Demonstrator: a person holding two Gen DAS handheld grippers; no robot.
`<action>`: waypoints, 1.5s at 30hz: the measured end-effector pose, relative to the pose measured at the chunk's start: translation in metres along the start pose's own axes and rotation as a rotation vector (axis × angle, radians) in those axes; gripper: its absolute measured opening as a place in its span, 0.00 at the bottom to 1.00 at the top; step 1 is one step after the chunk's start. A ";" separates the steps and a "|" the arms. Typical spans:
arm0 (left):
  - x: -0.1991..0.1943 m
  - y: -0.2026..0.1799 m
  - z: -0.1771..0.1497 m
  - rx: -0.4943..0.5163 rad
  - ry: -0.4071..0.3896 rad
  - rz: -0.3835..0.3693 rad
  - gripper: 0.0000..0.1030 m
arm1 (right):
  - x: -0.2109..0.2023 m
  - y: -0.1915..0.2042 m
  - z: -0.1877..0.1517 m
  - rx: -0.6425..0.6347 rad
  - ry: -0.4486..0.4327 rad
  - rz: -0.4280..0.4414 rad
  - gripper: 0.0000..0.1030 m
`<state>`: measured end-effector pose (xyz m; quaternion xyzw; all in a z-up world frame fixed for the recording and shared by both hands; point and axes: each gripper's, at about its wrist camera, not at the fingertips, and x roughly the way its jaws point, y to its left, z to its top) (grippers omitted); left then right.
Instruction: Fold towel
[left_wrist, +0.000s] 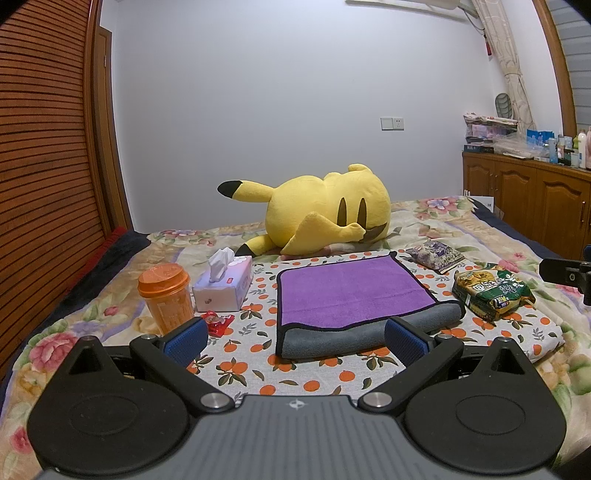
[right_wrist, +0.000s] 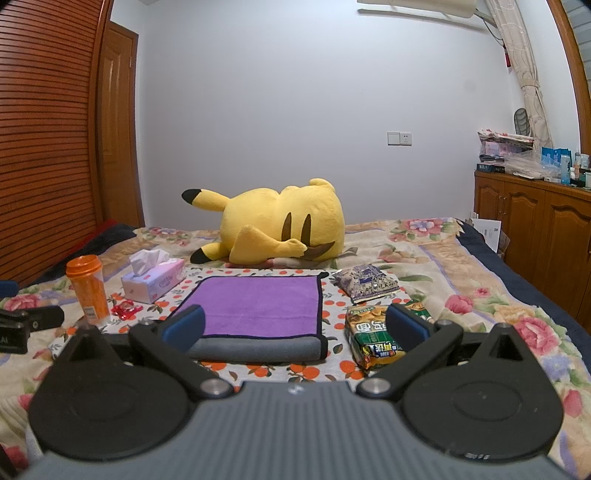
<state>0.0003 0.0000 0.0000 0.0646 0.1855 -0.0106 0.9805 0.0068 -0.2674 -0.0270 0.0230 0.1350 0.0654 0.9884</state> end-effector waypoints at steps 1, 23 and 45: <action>0.000 0.000 0.000 0.000 0.000 0.000 1.00 | 0.001 0.001 0.000 0.000 0.000 0.000 1.00; 0.003 0.005 -0.002 0.003 0.008 -0.002 1.00 | 0.001 0.001 -0.002 0.000 0.002 0.002 1.00; 0.035 -0.004 -0.002 0.041 0.116 -0.039 1.00 | 0.025 0.009 0.000 -0.034 0.060 0.025 1.00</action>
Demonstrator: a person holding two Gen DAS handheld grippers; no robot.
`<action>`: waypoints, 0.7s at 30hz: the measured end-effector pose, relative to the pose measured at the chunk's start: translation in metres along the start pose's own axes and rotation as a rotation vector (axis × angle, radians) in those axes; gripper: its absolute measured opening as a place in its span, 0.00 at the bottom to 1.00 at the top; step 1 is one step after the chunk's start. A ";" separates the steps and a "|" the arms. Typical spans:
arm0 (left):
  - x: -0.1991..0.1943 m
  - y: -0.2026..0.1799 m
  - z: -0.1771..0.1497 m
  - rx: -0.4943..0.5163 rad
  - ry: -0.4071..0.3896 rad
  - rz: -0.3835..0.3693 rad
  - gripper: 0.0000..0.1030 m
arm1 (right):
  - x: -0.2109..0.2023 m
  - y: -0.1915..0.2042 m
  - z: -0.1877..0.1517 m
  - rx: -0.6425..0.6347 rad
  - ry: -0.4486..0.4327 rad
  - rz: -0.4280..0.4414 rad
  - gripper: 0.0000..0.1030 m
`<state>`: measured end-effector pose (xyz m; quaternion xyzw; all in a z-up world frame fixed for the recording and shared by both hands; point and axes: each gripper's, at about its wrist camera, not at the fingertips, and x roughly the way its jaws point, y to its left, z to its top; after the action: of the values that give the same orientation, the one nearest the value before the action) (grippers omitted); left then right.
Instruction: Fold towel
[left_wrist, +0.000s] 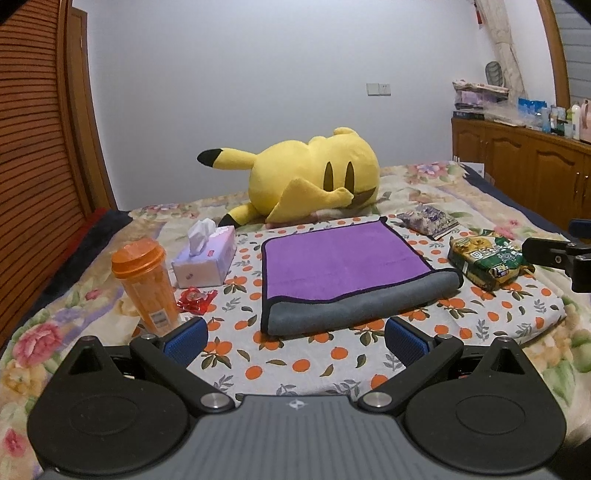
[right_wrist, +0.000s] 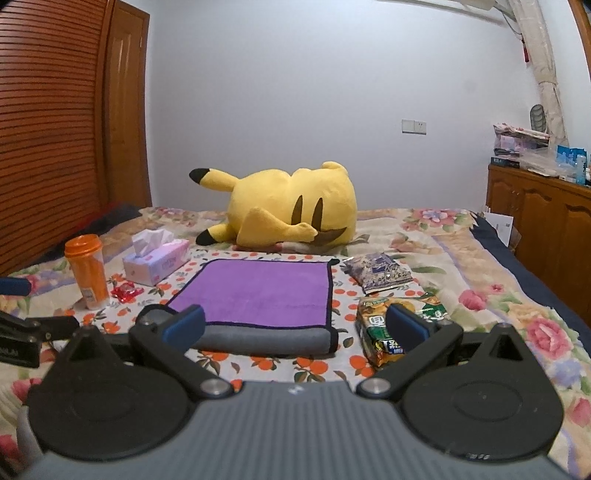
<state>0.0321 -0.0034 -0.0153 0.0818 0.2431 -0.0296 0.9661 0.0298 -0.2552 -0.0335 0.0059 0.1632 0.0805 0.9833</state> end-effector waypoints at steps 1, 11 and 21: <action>0.002 0.000 0.001 0.002 0.005 0.001 1.00 | 0.002 0.000 0.000 -0.001 0.005 0.000 1.00; 0.020 0.006 0.008 -0.009 0.041 -0.046 1.00 | 0.017 -0.002 0.002 -0.007 0.040 0.006 1.00; 0.036 0.013 0.015 -0.045 0.085 -0.102 0.91 | 0.036 0.000 0.003 -0.035 0.070 0.010 1.00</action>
<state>0.0718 0.0064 -0.0178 0.0486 0.2882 -0.0700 0.9538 0.0642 -0.2497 -0.0418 -0.0133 0.1960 0.0883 0.9765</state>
